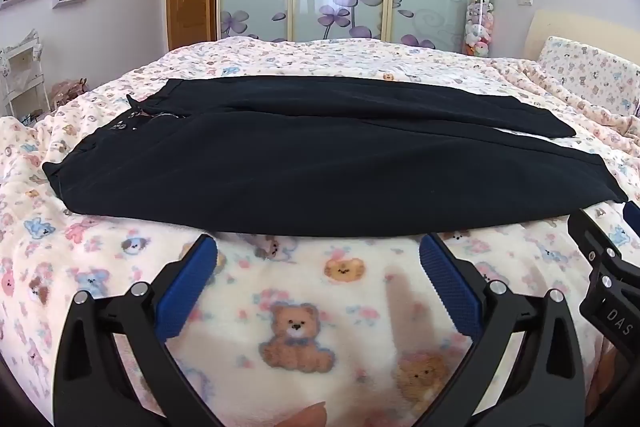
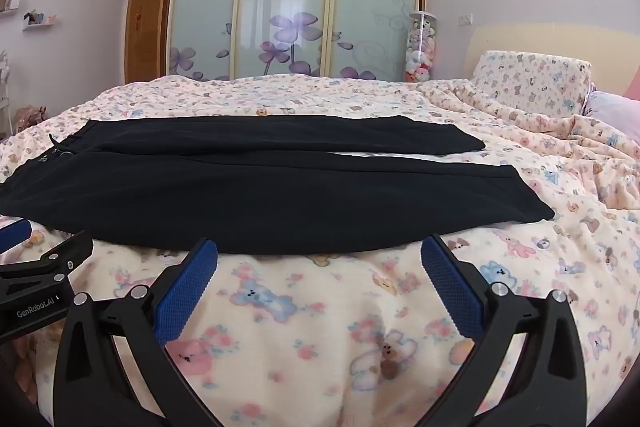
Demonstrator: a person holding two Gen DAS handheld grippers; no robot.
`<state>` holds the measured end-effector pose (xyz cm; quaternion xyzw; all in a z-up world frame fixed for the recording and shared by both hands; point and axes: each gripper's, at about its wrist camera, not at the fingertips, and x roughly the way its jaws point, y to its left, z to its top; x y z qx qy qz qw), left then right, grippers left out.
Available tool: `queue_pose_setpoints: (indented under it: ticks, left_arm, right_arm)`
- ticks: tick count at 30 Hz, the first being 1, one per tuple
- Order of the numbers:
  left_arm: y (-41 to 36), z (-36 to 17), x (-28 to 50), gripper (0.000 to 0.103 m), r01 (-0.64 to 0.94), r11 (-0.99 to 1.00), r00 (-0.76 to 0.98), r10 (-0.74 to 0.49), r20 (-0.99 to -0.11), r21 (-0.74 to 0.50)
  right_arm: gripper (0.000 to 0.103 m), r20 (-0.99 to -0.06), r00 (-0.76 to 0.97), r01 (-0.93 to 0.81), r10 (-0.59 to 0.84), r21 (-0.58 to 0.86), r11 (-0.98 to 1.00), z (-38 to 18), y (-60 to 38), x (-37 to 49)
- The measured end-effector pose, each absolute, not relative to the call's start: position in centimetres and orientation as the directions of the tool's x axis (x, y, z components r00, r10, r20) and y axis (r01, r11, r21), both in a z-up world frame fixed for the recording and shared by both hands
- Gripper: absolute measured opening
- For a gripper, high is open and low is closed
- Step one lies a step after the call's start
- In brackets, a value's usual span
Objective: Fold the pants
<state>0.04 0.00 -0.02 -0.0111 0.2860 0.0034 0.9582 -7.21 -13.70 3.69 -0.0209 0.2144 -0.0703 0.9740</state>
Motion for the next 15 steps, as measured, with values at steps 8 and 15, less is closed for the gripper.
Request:
queue_pose_setpoints:
  ticks: [8,15]
  left_arm:
    - [0.01,-0.02,0.04,0.101,-0.012,1.000,0.837,-0.002,-0.548,-0.021]
    - [0.00,-0.02,0.03,0.101,-0.013,1.000,0.837,0.000,-0.548,-0.020]
  right_arm:
    - [0.102,-0.415,0.898,0.128,-0.146,-0.071,0.989,3.65,-13.76,-7.19]
    - [0.102,-0.416,0.898,0.128,-0.145,-0.070,0.989,3.67,-13.79,-7.19]
